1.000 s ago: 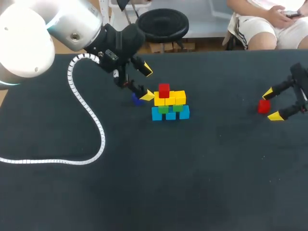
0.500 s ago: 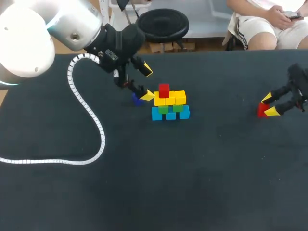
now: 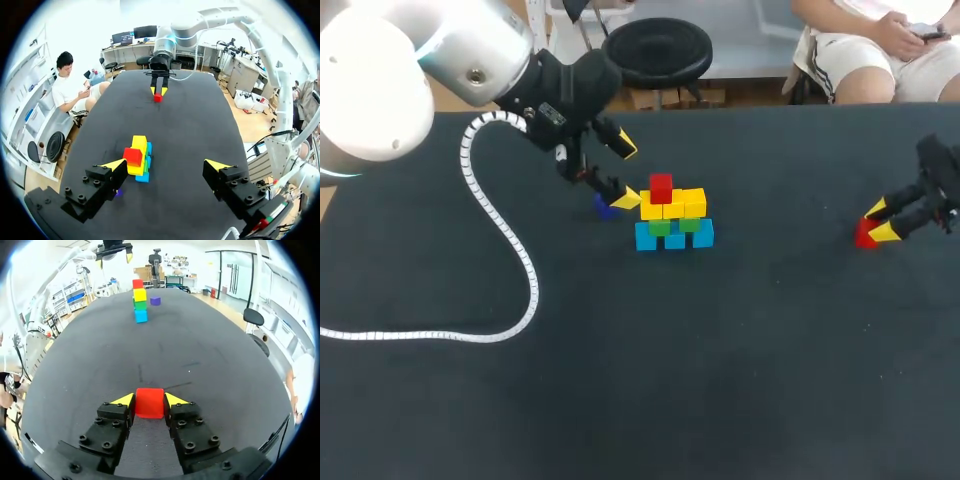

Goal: Place the blue cubes, place green cubes on the blue cubes, place the yellow cubes on the green cubes, then place the red cubes on the yellow cubes, and place purple cube on the red cubes.

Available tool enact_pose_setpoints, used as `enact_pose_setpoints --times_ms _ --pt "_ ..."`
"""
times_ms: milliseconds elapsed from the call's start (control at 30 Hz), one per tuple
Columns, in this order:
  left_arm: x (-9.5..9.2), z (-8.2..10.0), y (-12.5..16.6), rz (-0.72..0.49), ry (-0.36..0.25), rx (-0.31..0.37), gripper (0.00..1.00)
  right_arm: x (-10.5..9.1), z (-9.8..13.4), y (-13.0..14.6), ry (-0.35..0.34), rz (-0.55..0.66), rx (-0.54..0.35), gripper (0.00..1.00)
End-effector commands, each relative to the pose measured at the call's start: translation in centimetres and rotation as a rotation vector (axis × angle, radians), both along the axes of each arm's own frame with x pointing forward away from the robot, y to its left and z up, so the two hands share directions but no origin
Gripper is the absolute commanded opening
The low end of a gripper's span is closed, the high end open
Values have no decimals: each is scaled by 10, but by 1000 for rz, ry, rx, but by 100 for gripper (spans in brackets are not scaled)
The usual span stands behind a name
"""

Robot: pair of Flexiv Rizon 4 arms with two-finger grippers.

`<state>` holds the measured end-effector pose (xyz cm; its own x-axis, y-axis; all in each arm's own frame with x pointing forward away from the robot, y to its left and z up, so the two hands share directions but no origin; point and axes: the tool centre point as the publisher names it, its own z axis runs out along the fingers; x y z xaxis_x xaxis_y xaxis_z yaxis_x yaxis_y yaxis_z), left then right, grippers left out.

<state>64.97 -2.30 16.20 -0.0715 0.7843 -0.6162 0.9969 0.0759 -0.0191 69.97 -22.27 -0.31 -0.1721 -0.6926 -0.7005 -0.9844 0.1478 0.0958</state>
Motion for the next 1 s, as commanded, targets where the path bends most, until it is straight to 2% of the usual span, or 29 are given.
enact_pose_setpoints --times_ms 33,267,633,1000 --pt "1 0 1 -3 1 -1 100 -6 -2 5 7 6 -10 0" --pt "1 0 1 -3 1 -1 100 -12 7 12 -6 7 -17 0" --pt "1 0 1 -3 1 -1 100 -20 50 26 -60 49 -24 0" --pt "1 0 1 -3 1 -1 100 -29 81 47 -95 88 -12 0"
